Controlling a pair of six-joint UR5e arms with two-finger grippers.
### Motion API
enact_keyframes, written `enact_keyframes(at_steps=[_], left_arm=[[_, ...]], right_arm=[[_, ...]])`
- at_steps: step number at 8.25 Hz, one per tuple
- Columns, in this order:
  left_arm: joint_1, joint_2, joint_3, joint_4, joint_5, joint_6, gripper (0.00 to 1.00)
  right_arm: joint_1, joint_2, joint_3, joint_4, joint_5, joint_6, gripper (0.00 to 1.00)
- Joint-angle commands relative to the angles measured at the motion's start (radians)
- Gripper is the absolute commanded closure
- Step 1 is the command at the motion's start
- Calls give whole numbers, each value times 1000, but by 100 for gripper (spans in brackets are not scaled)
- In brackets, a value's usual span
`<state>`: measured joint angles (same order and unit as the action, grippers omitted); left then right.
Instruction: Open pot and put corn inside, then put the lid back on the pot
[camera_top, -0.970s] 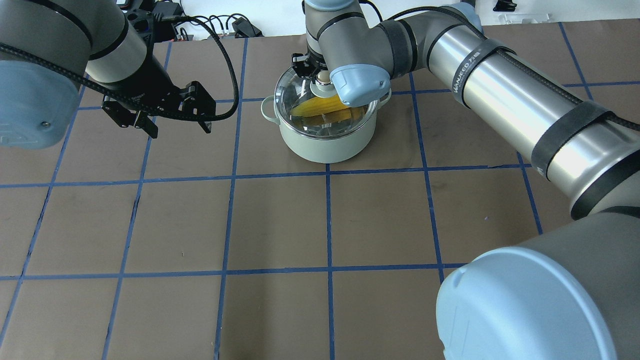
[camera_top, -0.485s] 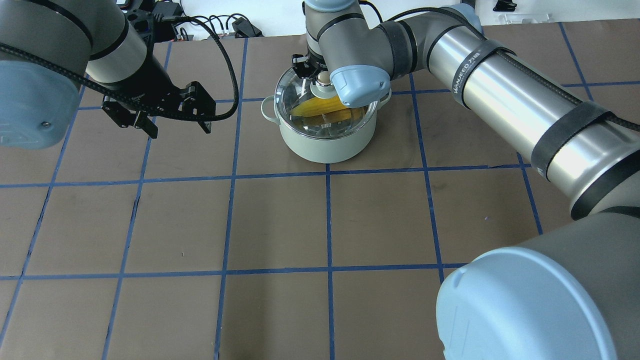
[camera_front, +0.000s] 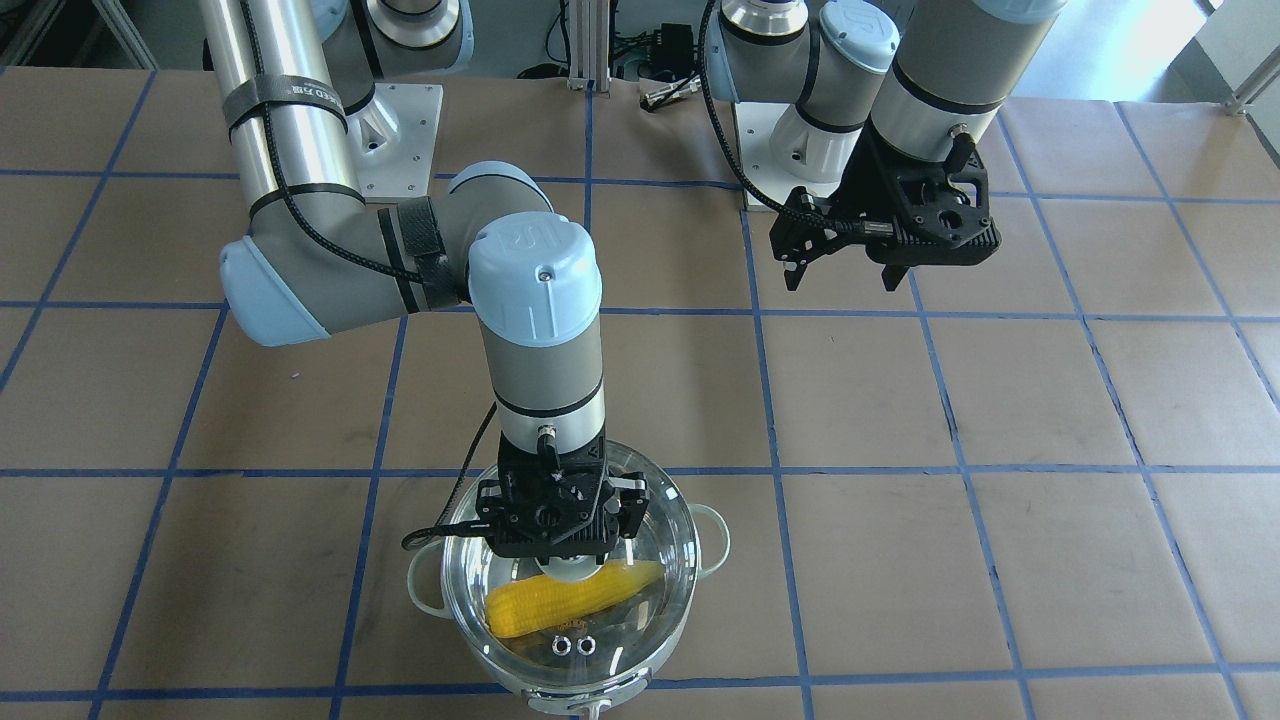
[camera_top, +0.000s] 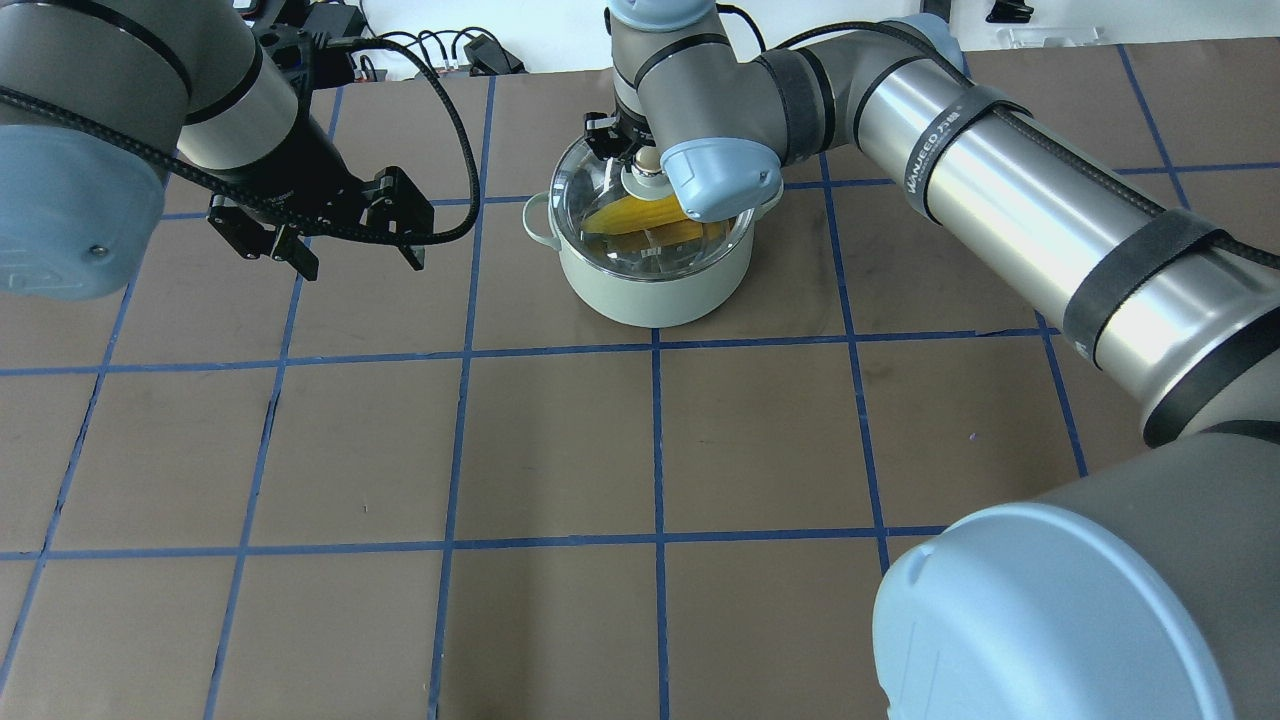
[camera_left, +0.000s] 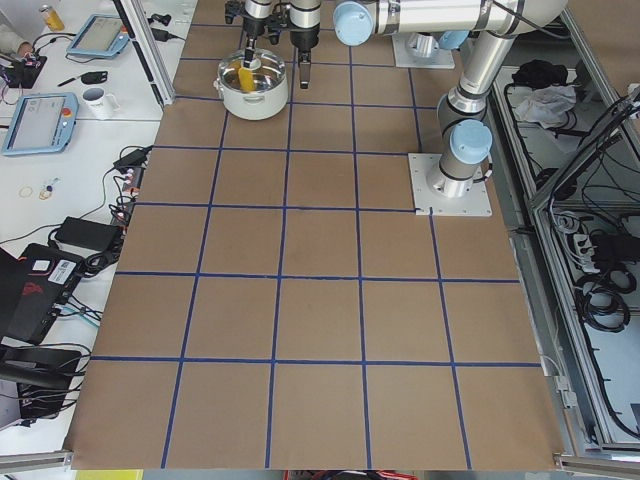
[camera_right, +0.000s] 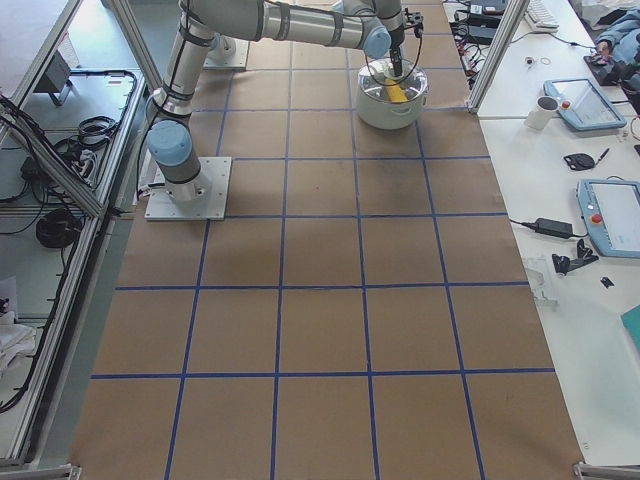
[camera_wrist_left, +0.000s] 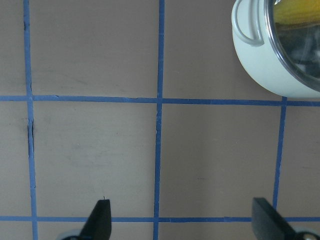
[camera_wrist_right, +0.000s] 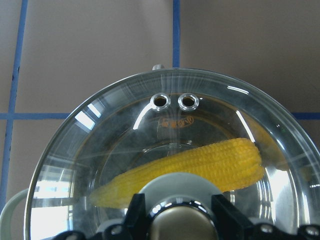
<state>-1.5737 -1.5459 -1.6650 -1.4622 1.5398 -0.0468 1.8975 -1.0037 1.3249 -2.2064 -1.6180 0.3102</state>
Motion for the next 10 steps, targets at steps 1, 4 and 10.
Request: enact_keyframes(at_steps=[1, 4, 10], left_arm=[[0, 1, -1, -1, 2, 2, 0], [0, 0, -1, 0, 0, 1, 0], [0, 3, 1, -1, 5, 13, 0]], right_arm=[[0, -6, -3, 11, -3, -16, 0], [-15, -102, 2, 103, 1, -51, 0], [-253, -582, 221, 547, 26, -250, 0]])
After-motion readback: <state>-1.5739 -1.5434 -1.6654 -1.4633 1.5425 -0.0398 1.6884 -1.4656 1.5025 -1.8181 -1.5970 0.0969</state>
